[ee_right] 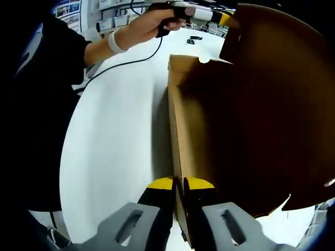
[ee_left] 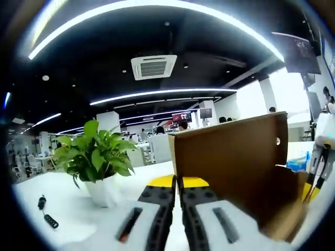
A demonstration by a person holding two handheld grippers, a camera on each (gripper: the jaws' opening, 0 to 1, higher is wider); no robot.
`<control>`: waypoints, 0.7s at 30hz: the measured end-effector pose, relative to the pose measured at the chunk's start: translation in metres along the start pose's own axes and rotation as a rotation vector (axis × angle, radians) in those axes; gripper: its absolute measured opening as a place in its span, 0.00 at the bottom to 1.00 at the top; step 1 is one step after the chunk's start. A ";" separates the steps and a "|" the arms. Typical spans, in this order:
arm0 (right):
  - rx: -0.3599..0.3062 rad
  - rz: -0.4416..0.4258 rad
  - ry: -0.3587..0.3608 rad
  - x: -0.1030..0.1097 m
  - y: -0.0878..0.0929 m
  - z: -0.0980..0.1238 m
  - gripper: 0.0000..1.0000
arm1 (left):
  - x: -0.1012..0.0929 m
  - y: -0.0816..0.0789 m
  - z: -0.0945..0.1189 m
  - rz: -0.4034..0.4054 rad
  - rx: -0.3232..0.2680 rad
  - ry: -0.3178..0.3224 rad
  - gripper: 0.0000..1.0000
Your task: Operate the shoe box by opening the lid, removing the specified soft item, and placing it in the target area until the item is outside and the box remains undamaged.
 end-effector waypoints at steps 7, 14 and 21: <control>-0.001 0.000 0.000 0.000 0.000 0.000 0.05 | -0.003 0.004 0.004 -0.022 0.000 -0.007 0.02; -0.003 0.000 0.002 0.000 0.000 0.000 0.05 | -0.005 0.006 0.008 -0.029 -0.003 -0.010 0.02; -0.003 0.001 0.001 0.000 0.000 0.000 0.06 | -0.006 0.006 0.007 -0.032 -0.004 -0.009 0.02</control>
Point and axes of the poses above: the point that each gripper's makers call its tool centre point, and the gripper's own axes: z roughly backward along the fingers, x roughly to its left, y roughly out of its underside, the point moved 3 cm from there along z, roughly backward along the fingers, and after that the axes turned 6 degrees about y, right-handed, at the moved point
